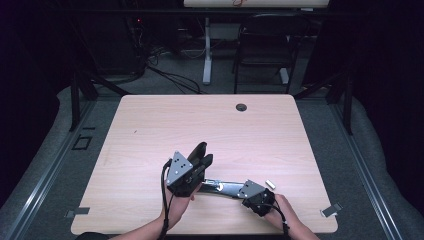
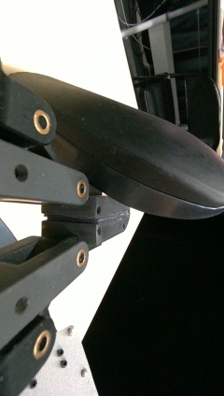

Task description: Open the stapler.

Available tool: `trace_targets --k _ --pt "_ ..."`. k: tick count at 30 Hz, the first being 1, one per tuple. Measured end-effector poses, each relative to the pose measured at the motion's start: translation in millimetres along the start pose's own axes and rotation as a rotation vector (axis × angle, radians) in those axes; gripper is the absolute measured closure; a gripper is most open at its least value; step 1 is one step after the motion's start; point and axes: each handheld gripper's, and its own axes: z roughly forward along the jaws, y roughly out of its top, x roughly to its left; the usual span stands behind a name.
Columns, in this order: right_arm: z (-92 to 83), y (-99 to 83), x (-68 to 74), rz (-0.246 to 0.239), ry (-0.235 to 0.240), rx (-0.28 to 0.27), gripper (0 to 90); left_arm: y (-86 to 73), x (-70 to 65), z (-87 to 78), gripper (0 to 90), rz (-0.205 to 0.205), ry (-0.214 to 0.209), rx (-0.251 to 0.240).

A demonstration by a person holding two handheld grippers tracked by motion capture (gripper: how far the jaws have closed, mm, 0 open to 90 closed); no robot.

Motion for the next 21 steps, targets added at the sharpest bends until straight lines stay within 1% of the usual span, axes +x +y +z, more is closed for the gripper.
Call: trace_targets --k 12,17,21 --pt "0.1 -0.2 -0.1 0.000 -0.001 0.001 90.0 2.2 9.1 -10.0 89.9 -0.011 0.029 -0.014" --pt "-0.2 0.0 -0.6 -0.004 0.000 0.005 90.0 2.7 12.7 -13.0 89.6 -0.011 0.034 -0.022" --pt "0.2 -0.1 -1.0 -0.003 0.006 0.002 90.0 3.4 15.4 -15.7 89.4 -0.010 0.035 -0.017"
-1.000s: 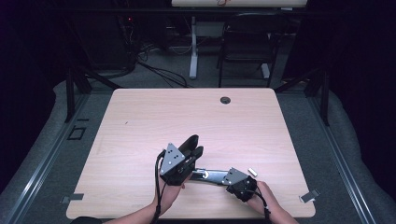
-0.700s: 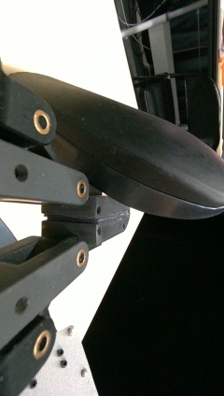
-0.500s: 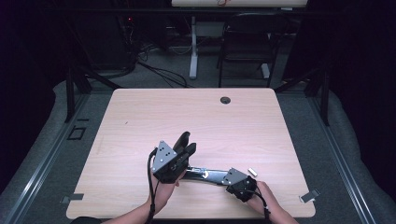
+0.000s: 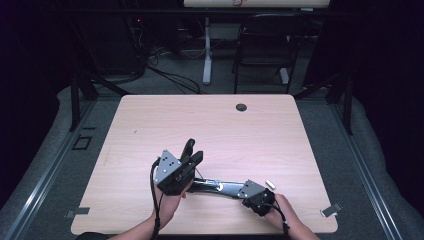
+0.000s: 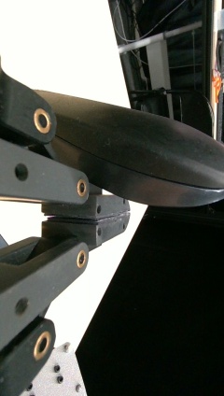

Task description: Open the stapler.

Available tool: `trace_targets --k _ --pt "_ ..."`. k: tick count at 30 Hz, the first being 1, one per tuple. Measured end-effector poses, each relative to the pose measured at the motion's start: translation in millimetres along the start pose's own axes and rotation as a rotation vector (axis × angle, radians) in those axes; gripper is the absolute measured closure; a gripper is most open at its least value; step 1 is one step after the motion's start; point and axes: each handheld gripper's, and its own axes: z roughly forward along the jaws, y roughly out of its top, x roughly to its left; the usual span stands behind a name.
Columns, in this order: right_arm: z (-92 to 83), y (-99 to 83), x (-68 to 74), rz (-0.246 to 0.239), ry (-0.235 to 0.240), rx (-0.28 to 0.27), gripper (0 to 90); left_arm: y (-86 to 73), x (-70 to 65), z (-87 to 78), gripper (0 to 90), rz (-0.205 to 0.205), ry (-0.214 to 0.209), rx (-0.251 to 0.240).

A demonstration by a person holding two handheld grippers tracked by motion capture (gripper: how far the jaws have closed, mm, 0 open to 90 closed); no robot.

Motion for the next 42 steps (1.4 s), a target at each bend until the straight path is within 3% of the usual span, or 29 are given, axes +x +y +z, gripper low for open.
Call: trace_targets --k 25,42 --pt "-0.3 0.4 -0.1 -0.001 -0.003 0.006 90.0 0.9 9.0 -9.9 89.0 0.001 0.012 -0.007" --pt "-0.3 0.7 -0.1 0.000 -0.003 0.007 90.0 0.4 22.5 -21.9 88.5 -0.014 0.056 -0.016"
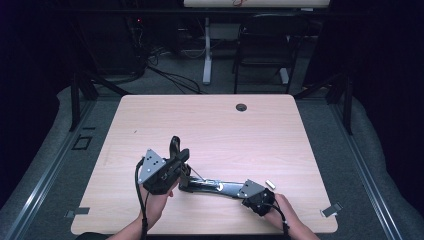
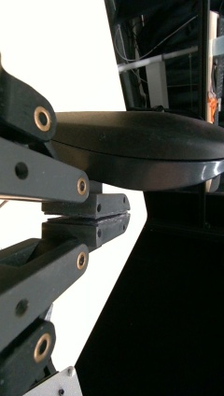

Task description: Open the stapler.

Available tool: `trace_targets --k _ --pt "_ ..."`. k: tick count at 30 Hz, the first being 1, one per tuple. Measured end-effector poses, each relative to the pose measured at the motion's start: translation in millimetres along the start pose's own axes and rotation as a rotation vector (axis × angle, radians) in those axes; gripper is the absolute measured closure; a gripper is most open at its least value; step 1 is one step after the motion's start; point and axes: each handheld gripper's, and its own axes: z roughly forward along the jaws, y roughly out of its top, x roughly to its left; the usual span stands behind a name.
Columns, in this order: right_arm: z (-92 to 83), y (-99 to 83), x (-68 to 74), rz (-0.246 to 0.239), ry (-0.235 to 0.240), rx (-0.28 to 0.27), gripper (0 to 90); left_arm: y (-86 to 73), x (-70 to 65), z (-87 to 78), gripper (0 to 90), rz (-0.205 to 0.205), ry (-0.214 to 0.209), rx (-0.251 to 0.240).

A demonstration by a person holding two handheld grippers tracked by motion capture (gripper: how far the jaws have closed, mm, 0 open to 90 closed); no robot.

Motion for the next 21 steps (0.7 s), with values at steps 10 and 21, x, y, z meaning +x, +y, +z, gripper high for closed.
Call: trace_targets --k 10,21 --pt "0.0 0.0 -0.1 -0.001 0.000 0.000 90.0 0.0 5.4 -4.0 88.5 -0.011 0.004 0.001" --pt "0.0 0.0 -0.1 -0.001 0.000 0.000 90.0 -0.3 10.7 -9.1 88.4 -0.021 0.017 -0.001"
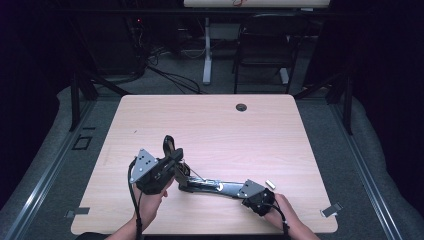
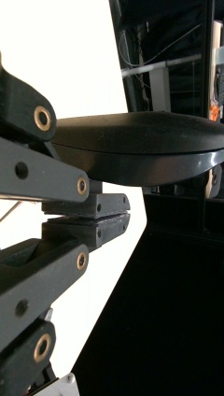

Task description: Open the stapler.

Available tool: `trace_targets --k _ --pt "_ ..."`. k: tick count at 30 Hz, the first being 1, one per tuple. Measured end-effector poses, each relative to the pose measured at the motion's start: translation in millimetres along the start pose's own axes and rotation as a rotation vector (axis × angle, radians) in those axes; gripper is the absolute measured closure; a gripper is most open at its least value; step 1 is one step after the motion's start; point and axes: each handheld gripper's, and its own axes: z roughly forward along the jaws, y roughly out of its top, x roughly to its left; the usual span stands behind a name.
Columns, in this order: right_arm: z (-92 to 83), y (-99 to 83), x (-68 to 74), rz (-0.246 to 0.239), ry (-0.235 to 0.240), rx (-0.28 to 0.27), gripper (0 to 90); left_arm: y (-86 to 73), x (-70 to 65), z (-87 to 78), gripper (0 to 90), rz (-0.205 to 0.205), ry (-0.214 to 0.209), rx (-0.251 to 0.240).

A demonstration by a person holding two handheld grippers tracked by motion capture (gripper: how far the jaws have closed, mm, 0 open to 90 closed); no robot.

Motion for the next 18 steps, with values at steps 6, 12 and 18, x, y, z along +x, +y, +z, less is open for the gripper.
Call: trace_targets --k 6,12,18 --pt "0.0 0.0 -0.1 -0.001 0.001 0.001 90.0 -0.1 25.3 -7.9 84.9 -0.124 0.094 -0.016" --pt "-0.1 0.2 -0.7 0.002 -0.001 0.008 90.0 -5.7 41.3 -13.9 85.5 -0.152 0.153 0.002" --pt "0.0 0.3 -0.6 -0.003 -0.002 0.008 90.0 -5.6 40.3 -12.1 85.1 -0.116 0.158 0.011"
